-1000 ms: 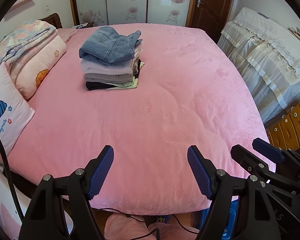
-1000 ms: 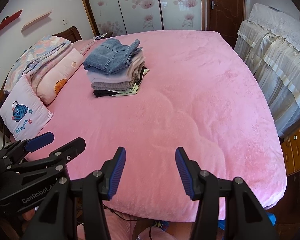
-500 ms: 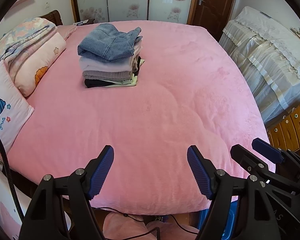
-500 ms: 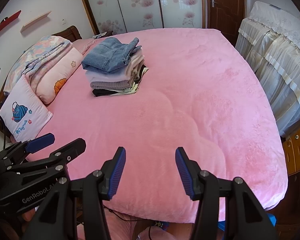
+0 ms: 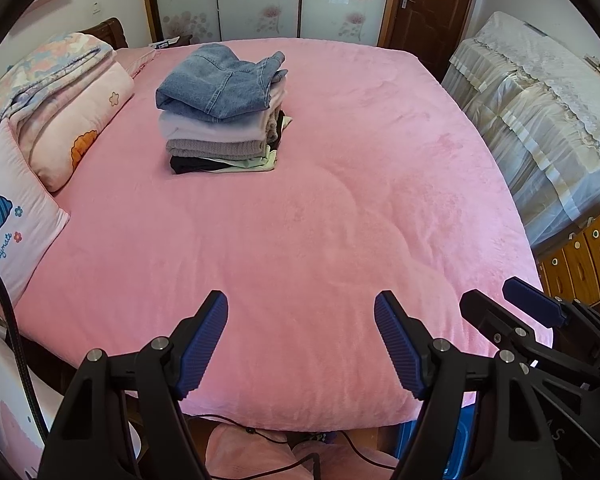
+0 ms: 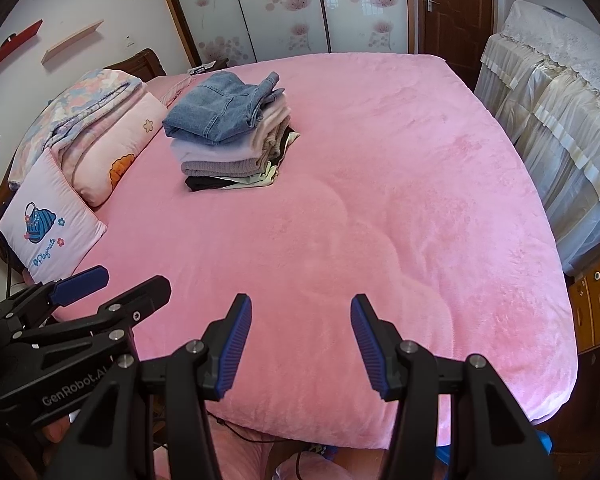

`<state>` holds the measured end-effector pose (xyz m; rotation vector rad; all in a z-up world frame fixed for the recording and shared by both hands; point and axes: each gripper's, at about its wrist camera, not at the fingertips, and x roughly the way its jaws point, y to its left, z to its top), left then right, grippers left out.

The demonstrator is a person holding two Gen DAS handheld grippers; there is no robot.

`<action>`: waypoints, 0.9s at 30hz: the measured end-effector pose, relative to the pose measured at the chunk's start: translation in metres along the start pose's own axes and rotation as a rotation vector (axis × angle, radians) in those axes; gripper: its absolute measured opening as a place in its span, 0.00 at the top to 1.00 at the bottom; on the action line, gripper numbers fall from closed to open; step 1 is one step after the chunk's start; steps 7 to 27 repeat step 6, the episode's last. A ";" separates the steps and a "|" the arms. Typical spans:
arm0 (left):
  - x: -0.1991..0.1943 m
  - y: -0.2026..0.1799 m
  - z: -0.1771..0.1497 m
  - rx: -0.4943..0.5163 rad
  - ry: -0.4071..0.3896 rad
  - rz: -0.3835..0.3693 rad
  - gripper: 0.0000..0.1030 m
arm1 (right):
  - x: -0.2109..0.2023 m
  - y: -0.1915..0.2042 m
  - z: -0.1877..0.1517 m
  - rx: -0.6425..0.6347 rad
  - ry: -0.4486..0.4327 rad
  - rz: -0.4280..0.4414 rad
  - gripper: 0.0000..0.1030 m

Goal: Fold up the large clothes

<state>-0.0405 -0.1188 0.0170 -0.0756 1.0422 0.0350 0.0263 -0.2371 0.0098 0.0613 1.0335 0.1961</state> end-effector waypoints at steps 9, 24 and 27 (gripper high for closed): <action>0.002 -0.001 0.001 -0.004 0.008 0.000 0.28 | 0.000 0.000 0.000 0.001 0.000 -0.001 0.50; 0.002 -0.001 0.001 -0.004 0.008 0.000 0.28 | 0.000 0.000 0.000 0.001 0.000 -0.001 0.50; 0.002 -0.001 0.001 -0.004 0.008 0.000 0.28 | 0.000 0.000 0.000 0.001 0.000 -0.001 0.50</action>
